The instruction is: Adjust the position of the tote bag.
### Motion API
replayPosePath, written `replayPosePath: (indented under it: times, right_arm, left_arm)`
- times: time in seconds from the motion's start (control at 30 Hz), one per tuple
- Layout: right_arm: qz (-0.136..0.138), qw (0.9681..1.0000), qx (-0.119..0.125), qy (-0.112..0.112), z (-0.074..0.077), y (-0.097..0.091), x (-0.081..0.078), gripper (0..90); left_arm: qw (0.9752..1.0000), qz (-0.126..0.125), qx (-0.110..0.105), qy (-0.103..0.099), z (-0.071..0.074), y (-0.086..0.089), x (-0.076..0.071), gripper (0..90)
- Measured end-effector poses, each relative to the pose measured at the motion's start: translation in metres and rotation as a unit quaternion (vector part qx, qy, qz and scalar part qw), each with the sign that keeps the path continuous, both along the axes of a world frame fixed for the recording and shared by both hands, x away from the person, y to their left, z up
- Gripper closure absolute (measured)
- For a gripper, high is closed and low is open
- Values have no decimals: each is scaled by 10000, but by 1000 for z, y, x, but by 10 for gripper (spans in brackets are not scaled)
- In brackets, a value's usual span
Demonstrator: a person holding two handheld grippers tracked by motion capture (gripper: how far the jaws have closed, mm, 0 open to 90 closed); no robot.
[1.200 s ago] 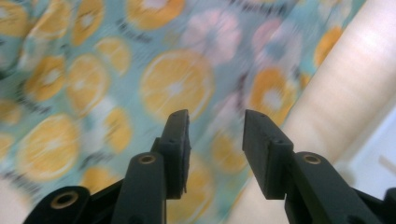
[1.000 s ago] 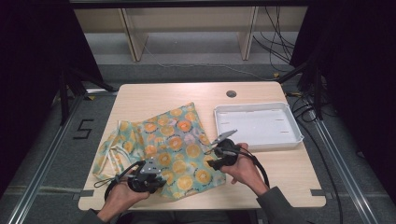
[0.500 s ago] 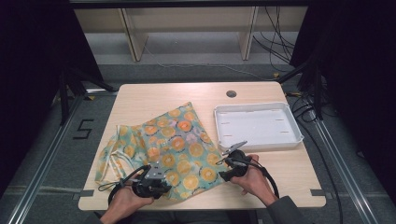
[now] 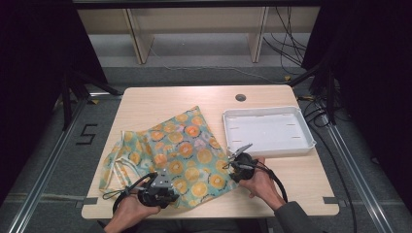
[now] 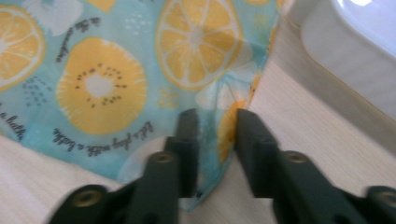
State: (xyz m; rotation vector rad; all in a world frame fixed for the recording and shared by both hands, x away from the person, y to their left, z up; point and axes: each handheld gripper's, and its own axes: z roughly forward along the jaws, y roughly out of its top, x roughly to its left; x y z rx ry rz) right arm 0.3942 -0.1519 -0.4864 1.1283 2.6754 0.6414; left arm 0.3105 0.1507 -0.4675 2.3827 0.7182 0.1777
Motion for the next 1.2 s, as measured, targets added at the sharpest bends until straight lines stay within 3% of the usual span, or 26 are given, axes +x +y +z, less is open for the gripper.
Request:
replayPosePath:
  times: [0.13, 0.27, 0.3, 0.33, 0.4, 0.43, 0.47, 0.6, 0.63, 0.7, 0.77, 0.83, 0.9, 0.93, 0.97, 1.03, 1.07, 1.1, 1.2]
  right_arm:
    - [174, 9998, 13, 96, 0, 5, -2, 894]
    - [362, 9992, -110, -98, 1, 7, 2, 900]
    - [381, 9992, -122, -97, 2, 7, 2, 900]
    - [394, 9990, -115, -179, 3, 7, 4, 900]
    - [384, 9990, -72, -221, 6, 7, 6, 900]
    - [312, 9993, -33, -223, 8, 8, 7, 900]
    - [402, 9987, -14, -322, 11, 7, 10, 900]
    - [381, 9984, 65, -423, 16, 8, 17, 900]
    - [355, 9984, 81, -442, 17, 8, 18, 900]
    - [357, 9983, 127, -434, 21, 8, 20, 900]
    - [417, 9976, 182, -527, 23, 9, 22, 900]
    - [430, 9975, 176, -535, 25, 11, 22, 900]
    - [426, 9974, 254, -528, 29, 14, 23, 900]
    - [528, 9963, 243, -633, 30, 14, 25, 900]
    - [478, 9966, 254, -624, 33, 15, 26, 900]
    - [499, 9958, 309, -702, 36, 15, 30, 900]
    - [457, 9963, 291, -663, 38, 15, 31, 900]
    - [437, 9963, 336, -664, 39, 14, 33, 900]
    - [434, 9959, 325, -719, 41, 12, 39, 900]
  left_arm:
    - [10000, 4, -29, 18, -1, -2, -1, 825]
    - [9997, -146, -40, 176, 3, -2, -3, 727]
    - [9994, -296, 90, 159, 9, 0, -3, 679]
    - [9997, -100, -138, 173, 11, -1, -6, 643]
    - [9995, -164, -143, 248, 21, 4, -8, 574]
    - [9994, -291, -58, 188, 28, 10, -8, 551]
    - [9992, 16, -362, 147, 33, 12, -11, 541]
    - [9976, 242, -645, 53, 56, 40, -9, 492]
    - [9979, 290, -570, 39, 62, 49, -9, 496]
    - [9982, 411, -378, -217, 75, 70, -4, 488]
    - [9963, 688, -332, -384, 82, 87, 4, 474]
    - [9936, 1006, -313, -405, 82, 105, 18, 457]
    - [9893, 1354, -42, -544, 78, 124, 38, 444]
    - [9842, 1671, 140, -575, 72, 135, 50, 432]
    - [9798, 1890, 175, -627, 65, 143, 60, 421]
    - [9756, 2078, 276, -658, 54, 156, 78, 406]
    - [9690, 2392, 105, -606, 47, 158, 85, 406]
    - [9700, 2287, 182, -803, 43, 165, 95, 404]
    - [9638, 2584, 21, -655, 33, 172, 113, 364]
